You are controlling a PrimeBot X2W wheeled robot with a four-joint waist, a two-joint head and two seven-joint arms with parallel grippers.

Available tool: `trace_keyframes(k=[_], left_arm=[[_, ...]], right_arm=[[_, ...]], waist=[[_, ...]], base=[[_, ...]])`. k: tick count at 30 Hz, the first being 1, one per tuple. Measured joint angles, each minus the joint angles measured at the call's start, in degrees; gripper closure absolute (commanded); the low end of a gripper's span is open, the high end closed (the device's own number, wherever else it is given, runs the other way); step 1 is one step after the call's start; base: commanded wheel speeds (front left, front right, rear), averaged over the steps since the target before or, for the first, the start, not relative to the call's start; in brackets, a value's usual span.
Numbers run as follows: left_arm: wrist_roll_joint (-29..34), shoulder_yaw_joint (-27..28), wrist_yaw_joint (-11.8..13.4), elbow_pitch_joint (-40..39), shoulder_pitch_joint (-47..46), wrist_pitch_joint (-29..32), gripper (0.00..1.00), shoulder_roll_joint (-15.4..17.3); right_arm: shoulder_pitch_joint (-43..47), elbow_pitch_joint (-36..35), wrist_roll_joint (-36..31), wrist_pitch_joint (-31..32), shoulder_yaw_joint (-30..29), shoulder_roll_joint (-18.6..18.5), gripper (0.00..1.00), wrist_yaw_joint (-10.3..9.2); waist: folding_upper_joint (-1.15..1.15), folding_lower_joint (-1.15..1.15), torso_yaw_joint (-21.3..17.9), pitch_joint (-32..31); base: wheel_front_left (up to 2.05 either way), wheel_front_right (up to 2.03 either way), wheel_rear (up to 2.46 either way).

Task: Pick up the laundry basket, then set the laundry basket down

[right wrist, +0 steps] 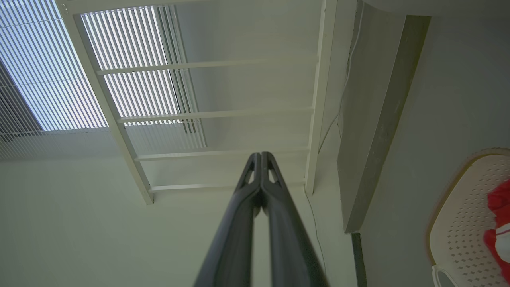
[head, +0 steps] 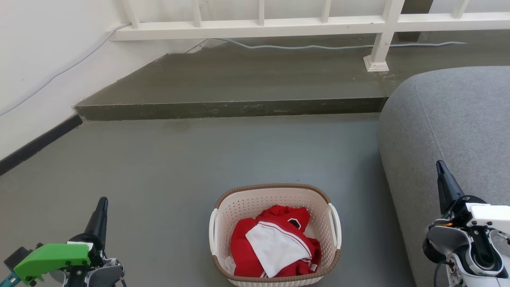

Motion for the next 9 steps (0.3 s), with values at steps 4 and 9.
trace_keyframes(k=[4, 9], left_arm=[[0.0, 0.04, 0.0, 0.0, 0.0, 0.01, 1.0, -0.01], [0.0, 0.09, 0.0, 0.0, 0.0, 0.01, 1.0, -0.02]], right_arm=[[0.0, 0.0, -0.01, 0.01, -0.03, 0.01, 1.0, 0.0], [0.0, 0.0, -0.01, 0.01, -0.04, 0.02, 1.0, 0.0]], waist=[[0.0, 0.0, 0.0, 0.0], [0.0, 0.0, 0.0, 0.0]], base=[[0.0, 0.0, 0.0], [0.0, 0.0, 0.0]])
